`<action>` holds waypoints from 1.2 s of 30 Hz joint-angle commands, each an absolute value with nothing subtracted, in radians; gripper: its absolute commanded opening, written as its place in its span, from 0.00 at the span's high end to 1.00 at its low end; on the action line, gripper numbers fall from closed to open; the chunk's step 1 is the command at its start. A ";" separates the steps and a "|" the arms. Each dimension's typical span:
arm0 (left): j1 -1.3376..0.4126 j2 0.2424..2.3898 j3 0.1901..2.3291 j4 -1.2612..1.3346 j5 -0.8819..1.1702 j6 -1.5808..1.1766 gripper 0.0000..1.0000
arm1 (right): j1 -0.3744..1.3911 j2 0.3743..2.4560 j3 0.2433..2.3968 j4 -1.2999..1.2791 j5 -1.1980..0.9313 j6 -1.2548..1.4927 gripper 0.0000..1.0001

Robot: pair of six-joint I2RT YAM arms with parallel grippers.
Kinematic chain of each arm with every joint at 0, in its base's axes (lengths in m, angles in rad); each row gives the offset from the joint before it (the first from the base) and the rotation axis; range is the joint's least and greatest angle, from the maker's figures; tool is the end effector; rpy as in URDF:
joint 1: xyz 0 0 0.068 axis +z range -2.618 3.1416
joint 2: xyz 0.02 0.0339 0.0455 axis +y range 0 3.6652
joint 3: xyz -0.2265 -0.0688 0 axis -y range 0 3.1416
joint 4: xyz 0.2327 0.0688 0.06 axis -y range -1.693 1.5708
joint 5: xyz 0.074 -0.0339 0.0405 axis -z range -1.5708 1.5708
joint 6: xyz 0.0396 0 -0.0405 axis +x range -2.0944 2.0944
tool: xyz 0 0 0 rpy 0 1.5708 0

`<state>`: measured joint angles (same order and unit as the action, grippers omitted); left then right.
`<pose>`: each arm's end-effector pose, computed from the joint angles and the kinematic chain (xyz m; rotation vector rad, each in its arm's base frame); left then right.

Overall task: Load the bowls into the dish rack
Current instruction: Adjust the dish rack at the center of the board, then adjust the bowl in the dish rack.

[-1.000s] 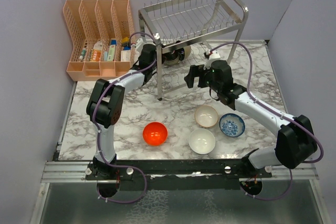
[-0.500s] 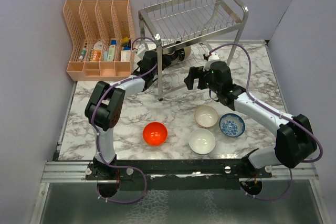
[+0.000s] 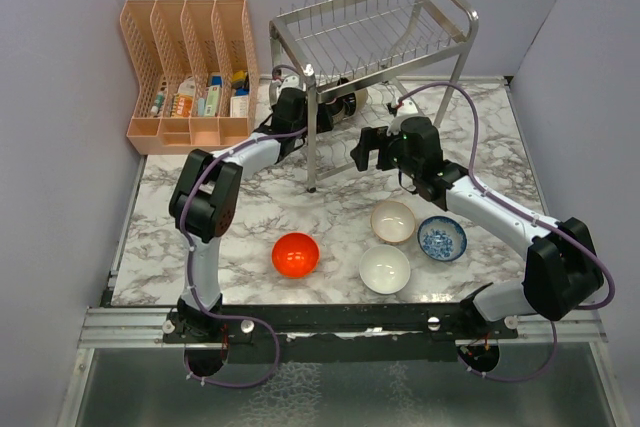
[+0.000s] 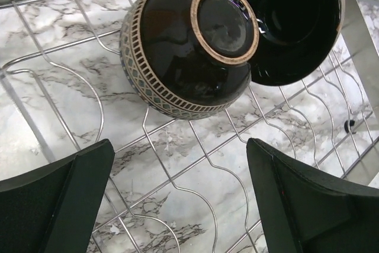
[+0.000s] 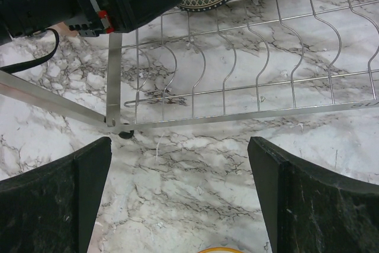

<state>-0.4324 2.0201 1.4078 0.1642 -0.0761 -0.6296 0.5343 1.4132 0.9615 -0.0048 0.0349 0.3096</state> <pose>0.4058 -0.1840 0.1837 -0.2529 2.0535 -0.5908 0.2778 0.1628 0.2395 -0.2090 2.0523 0.4935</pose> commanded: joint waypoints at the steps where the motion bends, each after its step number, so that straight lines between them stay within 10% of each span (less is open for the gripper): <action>1: -0.450 2.046 1.473 0.176 0.057 -0.490 0.03 | 0.527 1.425 0.967 0.021 0.019 0.304 0.02; 36: -0.431 2.104 1.532 0.236 0.080 -0.520 0.07 | 0.526 1.393 0.944 -0.012 0.052 0.314 0.03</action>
<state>-0.4324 2.0655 1.4666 0.2333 0.0792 -0.5034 0.5297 1.4136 0.9466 -0.0006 0.0357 0.3172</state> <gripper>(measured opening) 0.939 0.975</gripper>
